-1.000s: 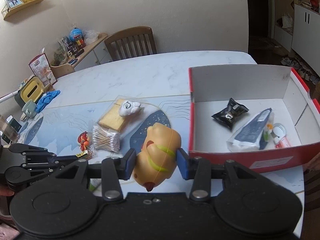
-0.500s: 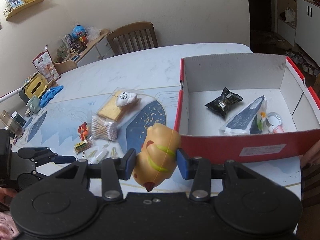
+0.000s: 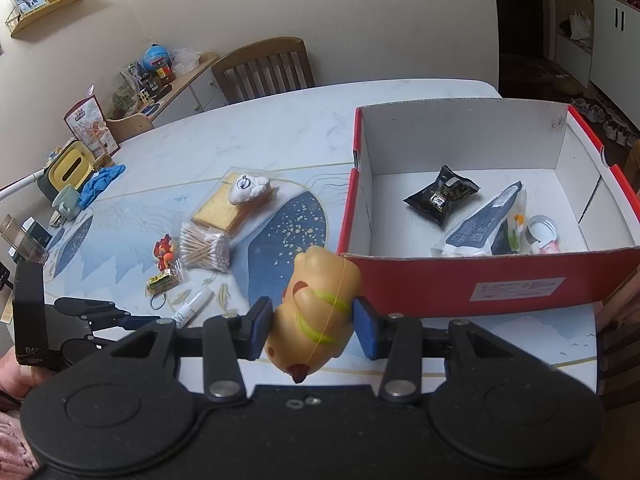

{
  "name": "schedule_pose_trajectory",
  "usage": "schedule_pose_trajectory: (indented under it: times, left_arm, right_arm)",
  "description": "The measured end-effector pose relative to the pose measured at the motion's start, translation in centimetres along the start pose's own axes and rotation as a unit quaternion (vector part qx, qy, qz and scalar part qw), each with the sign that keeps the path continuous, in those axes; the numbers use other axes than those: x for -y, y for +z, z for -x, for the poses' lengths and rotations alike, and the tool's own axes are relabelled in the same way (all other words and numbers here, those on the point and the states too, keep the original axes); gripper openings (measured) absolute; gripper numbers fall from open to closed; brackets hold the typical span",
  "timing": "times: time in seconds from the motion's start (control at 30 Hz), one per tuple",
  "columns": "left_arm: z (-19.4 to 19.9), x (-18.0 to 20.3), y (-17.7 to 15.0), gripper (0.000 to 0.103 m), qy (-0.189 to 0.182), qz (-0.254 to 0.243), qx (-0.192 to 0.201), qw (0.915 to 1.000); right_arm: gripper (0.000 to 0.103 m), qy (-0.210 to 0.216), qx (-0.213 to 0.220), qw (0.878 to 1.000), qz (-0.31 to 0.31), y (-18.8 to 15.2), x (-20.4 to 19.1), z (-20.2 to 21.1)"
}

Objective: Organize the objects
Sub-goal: 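Lift and carry the marker and yellow toy over the red shoebox with both tools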

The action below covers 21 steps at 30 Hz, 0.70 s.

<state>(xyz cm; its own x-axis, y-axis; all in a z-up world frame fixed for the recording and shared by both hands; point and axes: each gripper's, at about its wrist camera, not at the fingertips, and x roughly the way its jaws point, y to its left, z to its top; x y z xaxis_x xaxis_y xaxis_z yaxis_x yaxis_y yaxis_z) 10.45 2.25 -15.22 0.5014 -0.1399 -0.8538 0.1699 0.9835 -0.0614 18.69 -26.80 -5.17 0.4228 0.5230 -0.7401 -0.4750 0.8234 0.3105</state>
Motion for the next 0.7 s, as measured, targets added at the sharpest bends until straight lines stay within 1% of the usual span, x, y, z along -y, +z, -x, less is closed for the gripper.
schedule_pose_trajectory:
  times: [0.03, 0.07, 0.13, 0.33, 0.47, 0.7]
  left_arm:
    - [0.0, 0.1, 0.1, 0.031, -0.001, -0.002, 0.0, 1.0]
    - [-0.1, 0.2, 0.2, 0.029, 0.0, -0.005, 0.0, 1.0]
    - [-0.2, 0.6, 0.3, 0.018, 0.007, -0.012, -0.001, 0.9999]
    - [0.0, 1.0, 0.6, 0.016, 0.013, -0.009, 0.006, 0.9998]
    - [0.9, 1.1, 1.9, 0.016, -0.001, 0.015, 0.024, 0.9996]
    - [2.6, 3.1, 5.5, 0.016, -0.031, 0.023, 0.059, 0.9975]
  right_arm:
    - [0.043, 0.0, 0.0, 1.0, 0.001, 0.0, 0.1, 0.0]
    - [0.043, 0.0, 0.0, 1.0, 0.001, 0.0, 0.1, 0.1]
    - [0.043, 0.0, 0.002, 1.0, 0.002, 0.0, 0.1, 0.1]
    - [0.043, 0.002, 0.009, 1.0, 0.007, 0.6, 0.5, 0.6]
    - [0.043, 0.001, 0.018, 1.0, 0.006, 1.2, 1.2, 1.0]
    - [0.043, -0.006, 0.041, 0.999, 0.005, 2.6, 3.2, 2.3]
